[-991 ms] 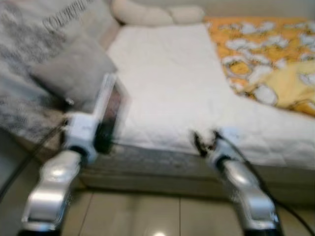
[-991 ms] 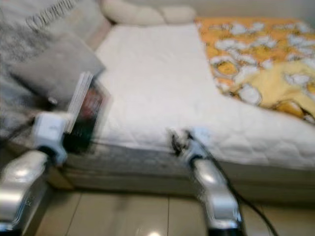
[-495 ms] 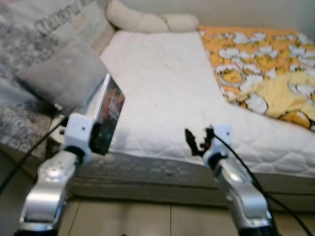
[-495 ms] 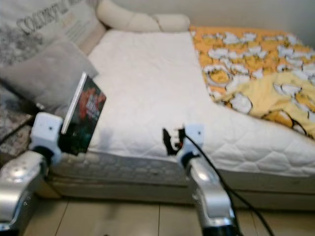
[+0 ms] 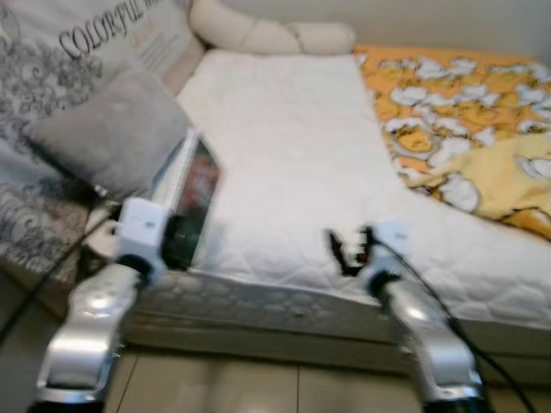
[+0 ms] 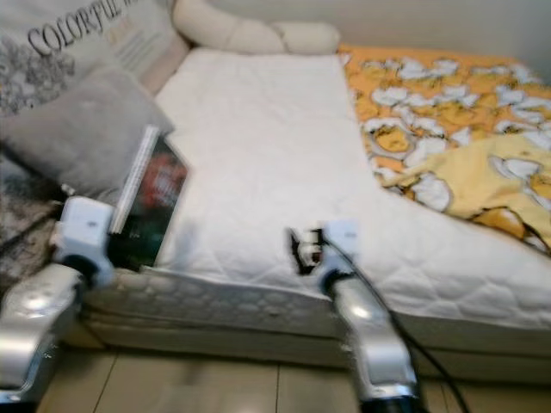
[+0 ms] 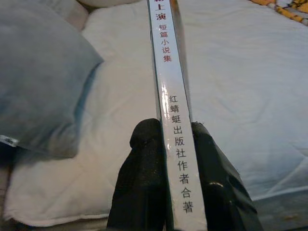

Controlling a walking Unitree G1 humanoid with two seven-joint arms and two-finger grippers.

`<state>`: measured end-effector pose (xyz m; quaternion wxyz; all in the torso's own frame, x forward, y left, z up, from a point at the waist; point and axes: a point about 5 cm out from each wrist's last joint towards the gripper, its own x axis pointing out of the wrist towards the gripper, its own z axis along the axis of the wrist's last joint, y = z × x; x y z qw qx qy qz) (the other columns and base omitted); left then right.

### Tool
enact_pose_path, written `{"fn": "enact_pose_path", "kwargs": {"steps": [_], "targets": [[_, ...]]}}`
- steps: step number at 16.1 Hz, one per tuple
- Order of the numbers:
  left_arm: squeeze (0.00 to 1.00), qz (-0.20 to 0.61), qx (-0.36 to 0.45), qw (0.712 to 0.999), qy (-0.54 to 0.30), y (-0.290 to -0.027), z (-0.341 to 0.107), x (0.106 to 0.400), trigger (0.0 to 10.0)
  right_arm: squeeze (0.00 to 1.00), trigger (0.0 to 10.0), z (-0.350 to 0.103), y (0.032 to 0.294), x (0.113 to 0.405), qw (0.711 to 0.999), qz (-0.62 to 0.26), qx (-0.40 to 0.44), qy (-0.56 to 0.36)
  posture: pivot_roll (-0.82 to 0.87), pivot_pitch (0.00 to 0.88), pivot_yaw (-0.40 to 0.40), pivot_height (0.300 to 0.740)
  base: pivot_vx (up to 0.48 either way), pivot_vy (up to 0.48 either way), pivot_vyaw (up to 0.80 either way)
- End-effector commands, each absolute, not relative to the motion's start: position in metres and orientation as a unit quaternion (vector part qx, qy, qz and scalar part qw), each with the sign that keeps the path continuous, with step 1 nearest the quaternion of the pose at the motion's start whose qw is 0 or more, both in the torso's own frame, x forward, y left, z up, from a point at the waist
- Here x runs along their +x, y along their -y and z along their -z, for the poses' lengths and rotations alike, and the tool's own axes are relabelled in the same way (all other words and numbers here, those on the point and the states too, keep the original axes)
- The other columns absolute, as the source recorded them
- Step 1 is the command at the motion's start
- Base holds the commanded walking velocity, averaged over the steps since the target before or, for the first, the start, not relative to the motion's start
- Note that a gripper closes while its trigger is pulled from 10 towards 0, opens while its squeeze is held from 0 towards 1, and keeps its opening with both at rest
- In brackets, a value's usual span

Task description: Clean up the room

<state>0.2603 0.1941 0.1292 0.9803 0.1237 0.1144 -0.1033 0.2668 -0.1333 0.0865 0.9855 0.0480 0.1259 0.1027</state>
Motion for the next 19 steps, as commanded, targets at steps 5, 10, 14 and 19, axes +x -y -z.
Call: {"fn": "enact_pose_path", "kwargs": {"steps": [5,10,14,19], "targets": [[0.00,0.093,0.130,0.983,-0.092,-0.1981,-0.1393,0.2608,10.0,0.00,10.0,-0.0926,0.1267,0.2683,0.986,-0.113,0.049,-0.115,0.04,0.000,-0.010,0.740,0.319,0.000,0.00],[0.00,0.092,0.130,0.983,-0.091,-0.1988,-0.1406,0.2625,10.0,0.00,10.0,-0.0939,0.1268,0.2700,0.986,-0.114,0.046,-0.114,0.04,0.000,-0.012,0.740,0.317,0.000,0.00],[0.00,0.092,0.132,0.983,-0.089,-0.1991,-0.1419,0.2638,10.0,0.00,10.0,-0.0942,0.1262,0.2709,0.986,-0.113,0.047,-0.115,0.05,0.000,-0.012,0.740,0.321,0.000,0.00],[0.00,0.092,0.133,0.983,-0.090,-0.1993,-0.1412,0.2637,10.0,0.00,10.0,-0.0931,0.1275,0.2713,0.986,-0.106,0.053,-0.117,0.04,0.000,-0.006,0.740,0.319,0.000,0.00]]}}
